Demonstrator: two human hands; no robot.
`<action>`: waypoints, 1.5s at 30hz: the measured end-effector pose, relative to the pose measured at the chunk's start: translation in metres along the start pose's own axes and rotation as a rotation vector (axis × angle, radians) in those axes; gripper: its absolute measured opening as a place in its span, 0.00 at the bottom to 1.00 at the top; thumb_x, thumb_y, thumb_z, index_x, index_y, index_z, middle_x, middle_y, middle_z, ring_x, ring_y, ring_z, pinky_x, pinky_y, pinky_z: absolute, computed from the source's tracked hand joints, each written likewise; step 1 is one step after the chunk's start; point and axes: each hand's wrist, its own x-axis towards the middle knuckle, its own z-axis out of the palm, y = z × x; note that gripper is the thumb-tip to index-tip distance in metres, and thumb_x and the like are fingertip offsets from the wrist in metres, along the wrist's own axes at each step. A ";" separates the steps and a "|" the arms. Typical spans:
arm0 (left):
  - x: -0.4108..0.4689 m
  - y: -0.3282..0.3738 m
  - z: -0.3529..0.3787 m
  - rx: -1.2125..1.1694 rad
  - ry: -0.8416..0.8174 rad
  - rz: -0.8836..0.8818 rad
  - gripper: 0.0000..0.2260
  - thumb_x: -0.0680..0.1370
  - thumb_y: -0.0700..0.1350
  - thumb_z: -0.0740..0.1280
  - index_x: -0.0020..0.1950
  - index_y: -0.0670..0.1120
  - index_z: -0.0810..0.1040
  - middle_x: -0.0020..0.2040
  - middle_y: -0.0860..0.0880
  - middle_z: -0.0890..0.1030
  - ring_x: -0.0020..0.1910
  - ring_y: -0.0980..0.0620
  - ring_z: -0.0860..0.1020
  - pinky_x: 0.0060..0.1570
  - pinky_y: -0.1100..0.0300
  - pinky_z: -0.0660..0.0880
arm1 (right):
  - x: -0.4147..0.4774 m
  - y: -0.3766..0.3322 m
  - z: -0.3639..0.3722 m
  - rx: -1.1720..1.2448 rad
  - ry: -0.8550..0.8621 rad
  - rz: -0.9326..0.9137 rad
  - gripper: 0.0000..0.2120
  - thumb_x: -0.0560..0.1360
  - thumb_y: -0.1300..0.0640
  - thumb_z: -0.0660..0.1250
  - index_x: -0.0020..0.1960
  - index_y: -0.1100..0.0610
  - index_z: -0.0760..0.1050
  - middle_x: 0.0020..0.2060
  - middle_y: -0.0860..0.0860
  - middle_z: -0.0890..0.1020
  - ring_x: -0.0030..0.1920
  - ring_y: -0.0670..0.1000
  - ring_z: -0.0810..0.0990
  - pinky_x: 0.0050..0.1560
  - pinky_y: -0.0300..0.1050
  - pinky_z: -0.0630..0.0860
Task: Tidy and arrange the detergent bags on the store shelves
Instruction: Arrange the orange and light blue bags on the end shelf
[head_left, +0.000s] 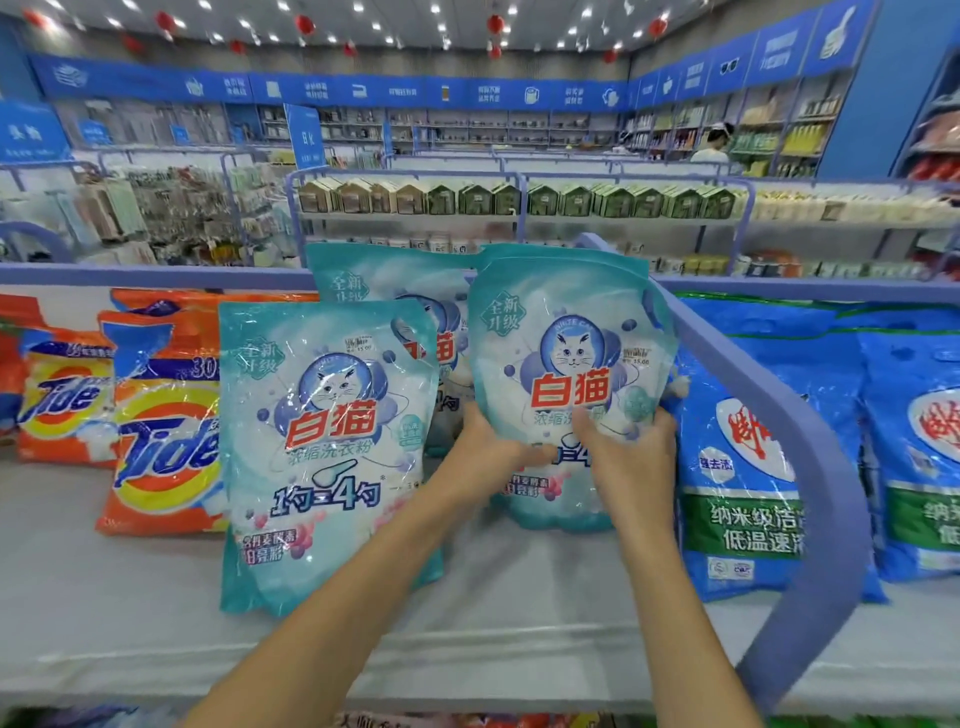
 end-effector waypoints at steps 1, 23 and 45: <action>-0.003 -0.007 -0.003 0.100 -0.048 -0.015 0.40 0.64 0.40 0.84 0.69 0.45 0.65 0.61 0.49 0.82 0.56 0.54 0.83 0.57 0.55 0.82 | -0.007 0.007 -0.001 -0.092 -0.039 -0.030 0.39 0.57 0.44 0.81 0.62 0.50 0.67 0.56 0.49 0.80 0.55 0.54 0.80 0.59 0.54 0.79; -0.046 -0.007 -0.020 0.343 0.089 0.110 0.23 0.71 0.45 0.76 0.63 0.54 0.74 0.59 0.58 0.82 0.56 0.57 0.82 0.59 0.52 0.80 | -0.064 0.017 -0.004 -0.491 -0.114 -0.141 0.49 0.70 0.53 0.78 0.81 0.57 0.52 0.75 0.61 0.62 0.70 0.65 0.69 0.64 0.58 0.73; -0.140 -0.026 -0.162 0.381 0.654 -0.040 0.45 0.63 0.58 0.83 0.72 0.49 0.63 0.67 0.50 0.70 0.62 0.54 0.74 0.65 0.52 0.74 | -0.129 -0.027 0.089 -0.014 -0.766 0.153 0.39 0.59 0.59 0.87 0.61 0.49 0.66 0.52 0.43 0.82 0.44 0.37 0.84 0.39 0.32 0.79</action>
